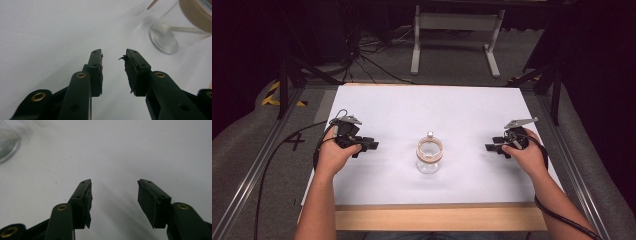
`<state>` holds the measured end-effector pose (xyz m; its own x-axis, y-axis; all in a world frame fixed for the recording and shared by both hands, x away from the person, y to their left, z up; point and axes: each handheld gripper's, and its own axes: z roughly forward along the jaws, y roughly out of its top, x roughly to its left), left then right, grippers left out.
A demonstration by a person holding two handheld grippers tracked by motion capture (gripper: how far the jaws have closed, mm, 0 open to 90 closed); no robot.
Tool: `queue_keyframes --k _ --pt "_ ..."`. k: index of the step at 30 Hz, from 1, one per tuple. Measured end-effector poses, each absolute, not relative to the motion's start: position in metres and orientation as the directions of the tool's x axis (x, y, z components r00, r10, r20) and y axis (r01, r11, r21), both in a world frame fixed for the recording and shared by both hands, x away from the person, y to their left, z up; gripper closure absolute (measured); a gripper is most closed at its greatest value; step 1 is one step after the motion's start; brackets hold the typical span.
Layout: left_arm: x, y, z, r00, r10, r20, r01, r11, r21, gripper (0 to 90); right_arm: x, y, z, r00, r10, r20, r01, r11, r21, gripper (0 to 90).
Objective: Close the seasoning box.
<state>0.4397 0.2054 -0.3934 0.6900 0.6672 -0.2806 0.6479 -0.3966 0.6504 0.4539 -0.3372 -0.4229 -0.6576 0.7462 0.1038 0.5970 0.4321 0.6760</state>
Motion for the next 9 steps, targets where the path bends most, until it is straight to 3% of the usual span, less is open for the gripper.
queue_keyframes --k 7,9 --pt "0.442 0.203 -0.402 0.685 0.675 -0.275 0.664 -0.423 0.616 65.4 0.445 -0.334 -0.435 -0.658 0.746 0.104 0.578 0.412 0.704 46.5" --pt "0.442 0.202 -0.403 0.687 0.672 -0.275 0.663 -0.426 0.616 64.5 0.44 -0.333 -0.429 -0.664 0.746 0.051 0.532 0.424 0.733 46.1"
